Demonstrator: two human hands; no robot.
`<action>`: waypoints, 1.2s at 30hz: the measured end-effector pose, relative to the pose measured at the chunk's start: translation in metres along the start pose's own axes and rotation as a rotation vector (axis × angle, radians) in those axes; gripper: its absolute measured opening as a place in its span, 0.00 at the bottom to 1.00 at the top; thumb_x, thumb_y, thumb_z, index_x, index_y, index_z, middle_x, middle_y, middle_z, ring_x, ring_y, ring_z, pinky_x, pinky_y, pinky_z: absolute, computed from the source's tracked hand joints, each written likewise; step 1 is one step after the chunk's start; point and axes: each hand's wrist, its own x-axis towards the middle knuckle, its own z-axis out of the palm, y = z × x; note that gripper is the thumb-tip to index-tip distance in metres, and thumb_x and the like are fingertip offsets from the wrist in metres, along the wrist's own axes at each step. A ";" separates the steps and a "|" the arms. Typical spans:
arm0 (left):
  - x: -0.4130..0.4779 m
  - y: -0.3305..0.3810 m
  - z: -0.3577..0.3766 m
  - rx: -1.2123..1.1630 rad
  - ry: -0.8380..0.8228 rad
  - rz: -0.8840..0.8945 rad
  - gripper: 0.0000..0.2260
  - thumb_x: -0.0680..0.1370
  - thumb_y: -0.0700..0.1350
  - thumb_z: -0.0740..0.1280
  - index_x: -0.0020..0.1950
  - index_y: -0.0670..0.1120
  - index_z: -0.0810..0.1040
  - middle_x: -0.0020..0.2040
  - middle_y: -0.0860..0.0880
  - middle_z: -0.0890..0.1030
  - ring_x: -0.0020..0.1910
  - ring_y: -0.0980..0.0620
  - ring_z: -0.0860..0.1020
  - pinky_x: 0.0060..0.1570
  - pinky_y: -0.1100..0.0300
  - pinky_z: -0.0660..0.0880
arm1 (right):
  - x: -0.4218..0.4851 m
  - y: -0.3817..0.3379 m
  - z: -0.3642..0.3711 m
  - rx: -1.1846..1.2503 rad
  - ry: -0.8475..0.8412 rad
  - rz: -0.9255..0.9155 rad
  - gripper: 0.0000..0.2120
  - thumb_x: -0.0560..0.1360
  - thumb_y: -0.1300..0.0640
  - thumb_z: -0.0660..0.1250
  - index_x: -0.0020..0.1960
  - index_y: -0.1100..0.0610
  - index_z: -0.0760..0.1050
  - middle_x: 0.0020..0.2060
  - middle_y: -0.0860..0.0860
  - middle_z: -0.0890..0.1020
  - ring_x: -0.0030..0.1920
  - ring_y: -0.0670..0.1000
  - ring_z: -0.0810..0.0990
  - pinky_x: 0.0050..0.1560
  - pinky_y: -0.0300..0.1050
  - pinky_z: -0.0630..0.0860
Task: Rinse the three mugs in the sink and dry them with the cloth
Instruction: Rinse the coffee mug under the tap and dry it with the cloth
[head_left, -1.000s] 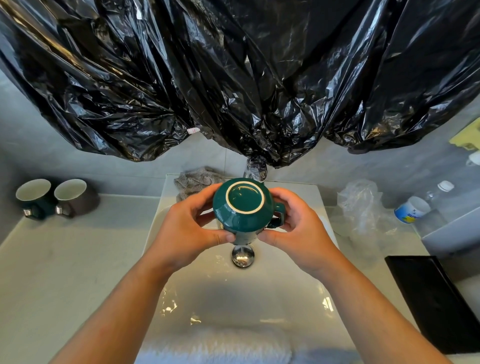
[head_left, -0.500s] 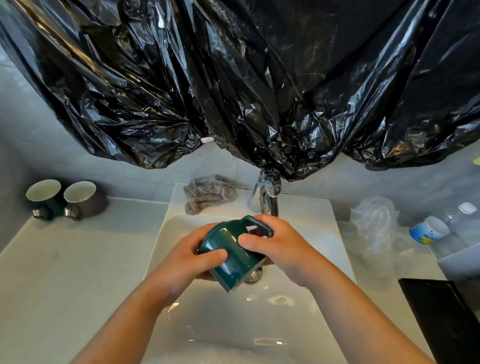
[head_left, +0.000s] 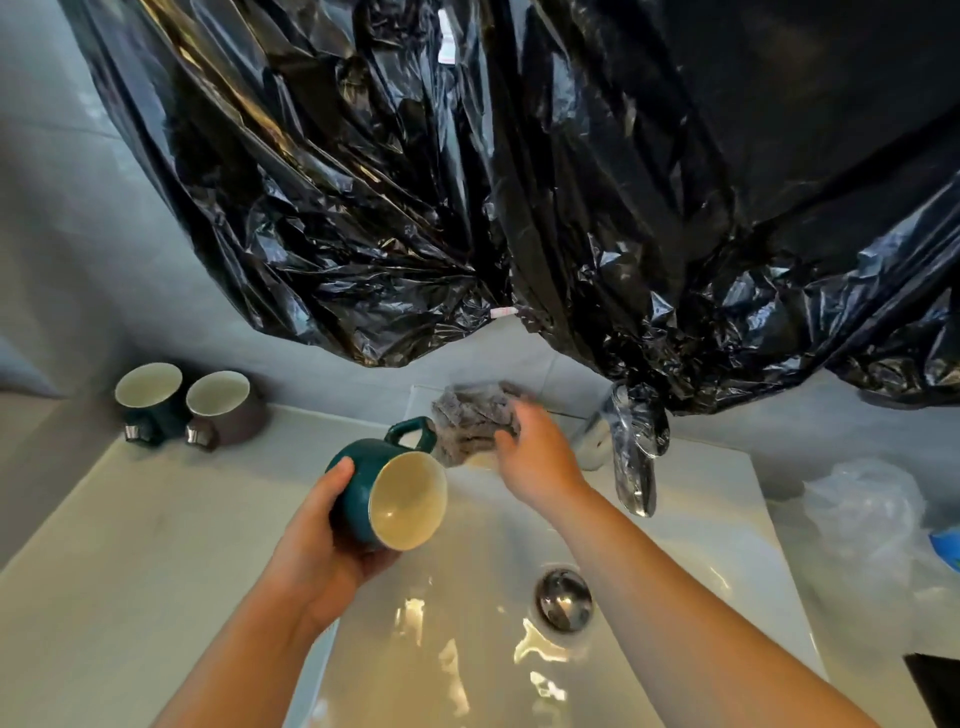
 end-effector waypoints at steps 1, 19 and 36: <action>0.003 0.001 -0.002 -0.017 0.001 -0.003 0.14 0.74 0.57 0.67 0.57 0.54 0.80 0.41 0.48 0.87 0.46 0.46 0.82 0.34 0.54 0.81 | 0.010 0.003 0.007 -0.058 0.028 -0.014 0.23 0.82 0.55 0.62 0.76 0.55 0.63 0.71 0.54 0.72 0.70 0.56 0.71 0.67 0.48 0.69; -0.016 -0.010 0.004 -0.069 -0.089 0.095 0.20 0.66 0.59 0.70 0.55 0.53 0.82 0.44 0.47 0.87 0.40 0.47 0.85 0.33 0.54 0.81 | -0.101 -0.009 -0.038 0.806 0.065 0.095 0.07 0.72 0.45 0.68 0.43 0.48 0.79 0.38 0.50 0.86 0.39 0.49 0.86 0.35 0.41 0.78; -0.101 -0.126 0.083 -0.033 -0.154 0.229 0.12 0.65 0.56 0.75 0.46 0.55 0.88 0.50 0.45 0.88 0.45 0.48 0.87 0.41 0.48 0.82 | -0.238 0.071 -0.117 0.571 0.115 -0.316 0.06 0.73 0.51 0.66 0.47 0.49 0.81 0.43 0.45 0.80 0.43 0.47 0.79 0.35 0.36 0.75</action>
